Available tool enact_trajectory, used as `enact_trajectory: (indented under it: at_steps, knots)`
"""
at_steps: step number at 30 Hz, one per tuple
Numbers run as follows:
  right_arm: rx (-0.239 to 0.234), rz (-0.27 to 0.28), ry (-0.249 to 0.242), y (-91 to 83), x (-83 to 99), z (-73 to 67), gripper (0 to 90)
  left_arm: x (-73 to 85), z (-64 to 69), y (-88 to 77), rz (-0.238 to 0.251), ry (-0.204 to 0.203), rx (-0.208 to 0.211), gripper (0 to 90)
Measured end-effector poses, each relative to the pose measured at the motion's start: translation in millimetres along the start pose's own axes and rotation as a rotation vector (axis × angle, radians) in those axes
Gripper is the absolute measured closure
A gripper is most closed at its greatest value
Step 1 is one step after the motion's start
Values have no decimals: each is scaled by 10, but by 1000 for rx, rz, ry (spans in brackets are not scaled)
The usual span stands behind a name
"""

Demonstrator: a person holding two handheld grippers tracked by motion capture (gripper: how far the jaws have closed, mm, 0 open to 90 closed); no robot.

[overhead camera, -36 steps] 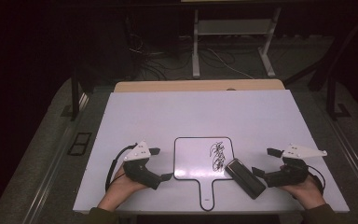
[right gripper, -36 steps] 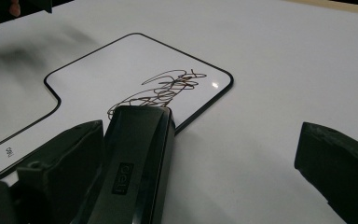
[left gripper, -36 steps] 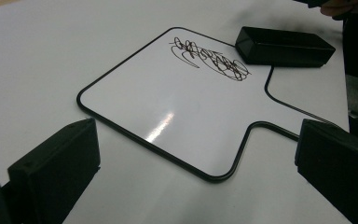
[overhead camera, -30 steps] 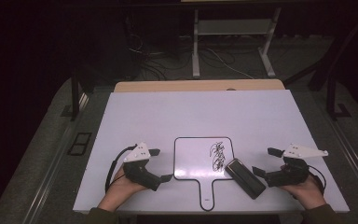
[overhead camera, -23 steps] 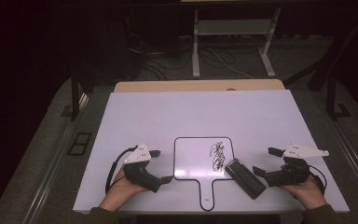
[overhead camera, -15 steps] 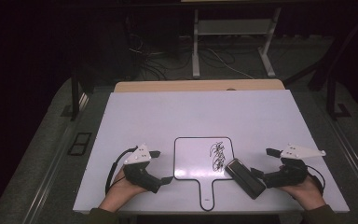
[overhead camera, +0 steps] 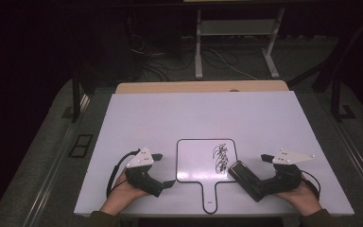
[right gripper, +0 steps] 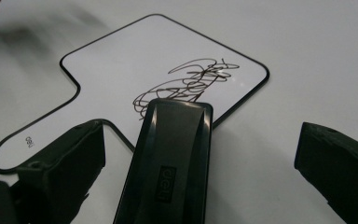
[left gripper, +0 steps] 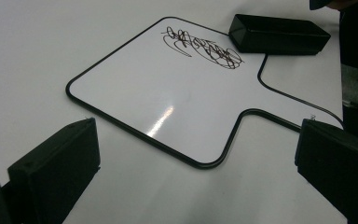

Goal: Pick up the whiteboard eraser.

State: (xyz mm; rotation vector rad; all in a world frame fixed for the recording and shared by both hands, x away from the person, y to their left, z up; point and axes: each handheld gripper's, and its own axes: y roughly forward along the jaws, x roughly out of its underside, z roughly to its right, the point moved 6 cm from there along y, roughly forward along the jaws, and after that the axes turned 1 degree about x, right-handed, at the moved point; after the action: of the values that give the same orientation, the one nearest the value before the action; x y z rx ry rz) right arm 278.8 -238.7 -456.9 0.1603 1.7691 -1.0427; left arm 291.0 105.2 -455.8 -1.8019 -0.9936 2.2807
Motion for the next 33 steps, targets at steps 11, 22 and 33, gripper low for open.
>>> enact_trajectory:
  at_steps: [11,22,33]
  knots:
    - [-18,-73,-6,78,95,-75,78,14,8,8,-7,-2,6,0]
    - [-36,-141,-25,134,158,-126,227,28,12,14,-14,-1,9,0]
    - [-21,-183,-37,204,191,-166,254,33,20,26,-17,2,16,0]
